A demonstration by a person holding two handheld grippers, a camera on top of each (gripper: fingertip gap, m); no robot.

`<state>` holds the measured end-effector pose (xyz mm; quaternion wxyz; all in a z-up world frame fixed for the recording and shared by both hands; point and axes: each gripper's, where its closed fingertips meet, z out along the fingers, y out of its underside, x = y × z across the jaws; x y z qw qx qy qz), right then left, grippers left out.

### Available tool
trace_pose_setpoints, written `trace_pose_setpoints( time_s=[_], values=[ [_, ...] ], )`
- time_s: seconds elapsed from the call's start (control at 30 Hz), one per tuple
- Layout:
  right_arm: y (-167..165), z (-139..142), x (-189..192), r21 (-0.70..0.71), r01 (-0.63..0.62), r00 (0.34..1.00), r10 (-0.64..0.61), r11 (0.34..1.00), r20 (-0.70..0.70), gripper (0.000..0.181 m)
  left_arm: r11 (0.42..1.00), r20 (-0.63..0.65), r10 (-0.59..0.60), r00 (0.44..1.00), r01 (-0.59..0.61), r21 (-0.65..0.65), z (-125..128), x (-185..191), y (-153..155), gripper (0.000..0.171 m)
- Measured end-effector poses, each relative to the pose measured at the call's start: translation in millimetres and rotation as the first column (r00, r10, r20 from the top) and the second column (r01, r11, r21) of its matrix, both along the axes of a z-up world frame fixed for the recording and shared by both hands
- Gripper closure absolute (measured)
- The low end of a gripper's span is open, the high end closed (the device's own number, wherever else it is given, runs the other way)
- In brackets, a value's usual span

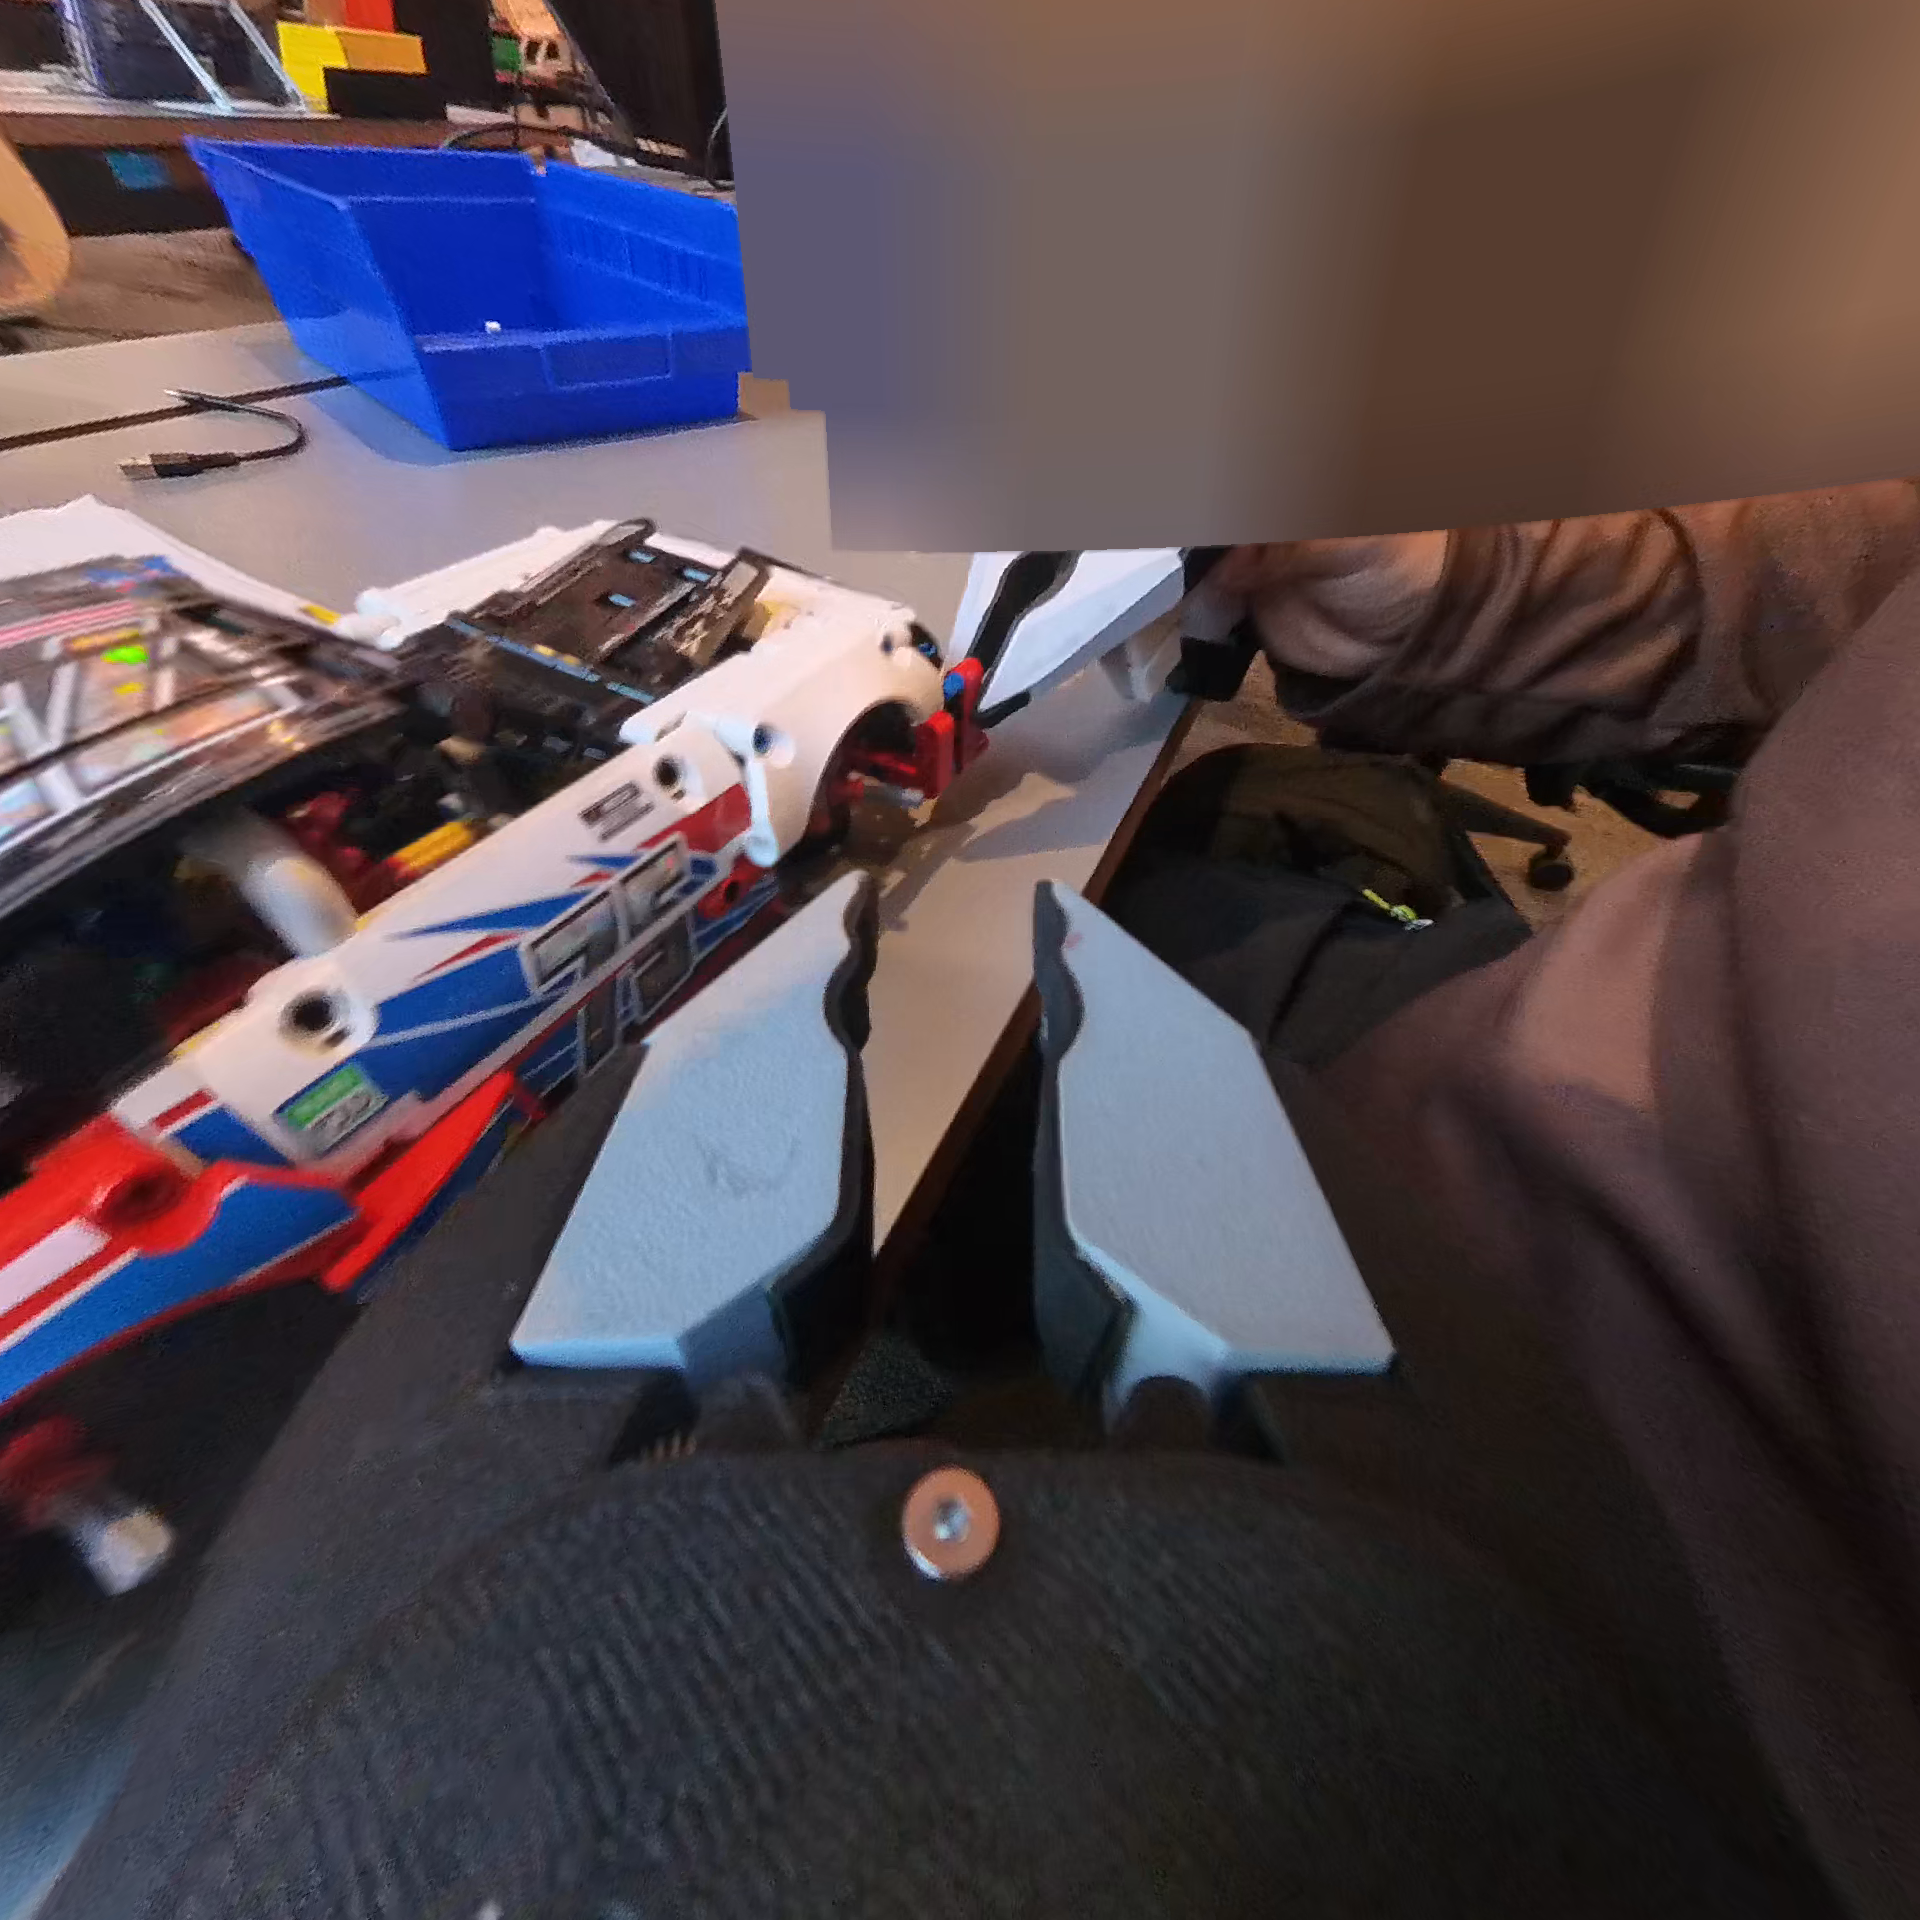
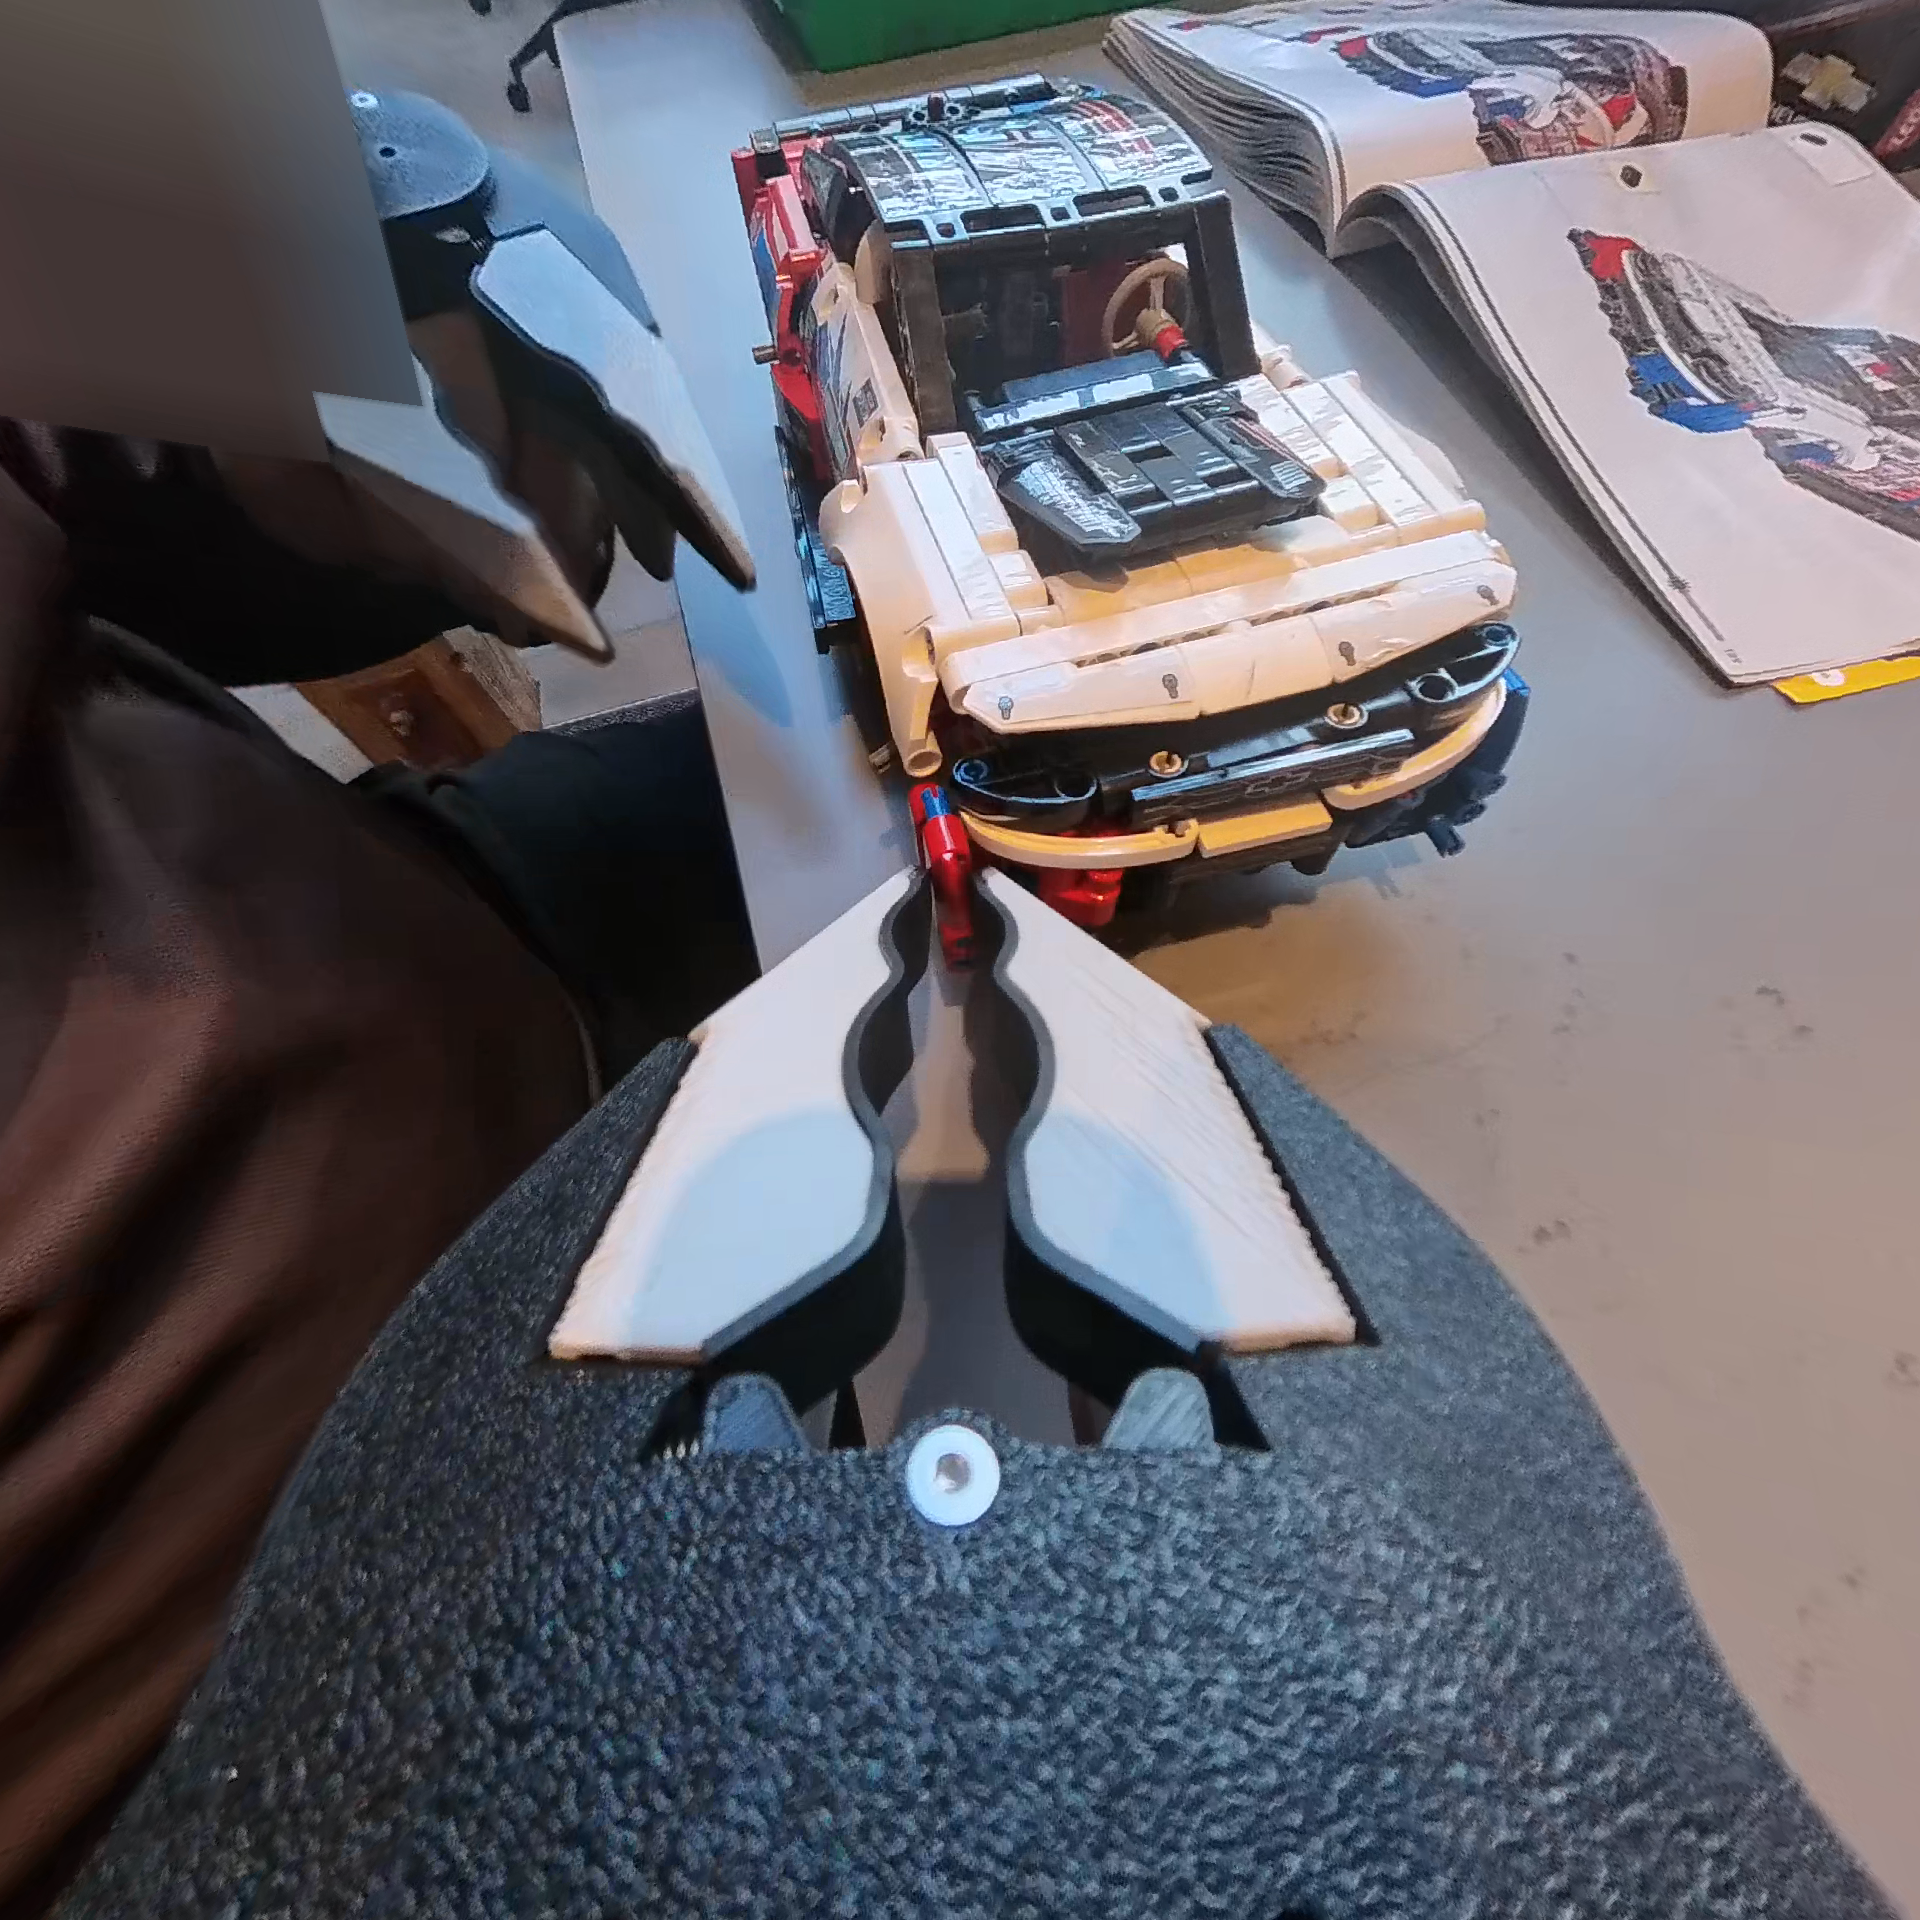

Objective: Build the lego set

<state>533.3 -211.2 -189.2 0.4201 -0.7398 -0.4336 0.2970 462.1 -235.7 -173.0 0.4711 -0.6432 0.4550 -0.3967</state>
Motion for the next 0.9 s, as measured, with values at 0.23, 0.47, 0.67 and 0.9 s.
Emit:
trace_pose_setpoints(
  time_s=[0.23, 0.47, 0.67, 0.9],
  values=[
    [0, 0, 0, -0.014, -0.005, 1.000, 0.004, 1.000, -0.007, 0.175, 0.993, -0.043, -0.028, 0.999, 0.023, -0.112, -8, 35, -11, 0.142],
    [-1, 0, 0, -0.043, -0.017, 1.000, 0.016, 0.999, -0.020, 0.175, 0.990, -0.097, 0.031, 0.995, -0.044, -0.134, -12, 53, 4, 0.136],
    [2, 4, 0, -0.083, -0.019, 0.997, 0.013, 0.996, -0.072, 0.176, 0.993, -0.080, 0.045, 0.996, -0.054, -0.110, -7, 58, 10, 0.135],
    [1, 3, -1, -0.087, -0.028, 0.998, 0.022, 0.996, -0.067, 0.176, 0.996, -0.097, 0.035, 0.995, -0.043, -0.081, -10, 64, 7, 0.134]
  ],
)
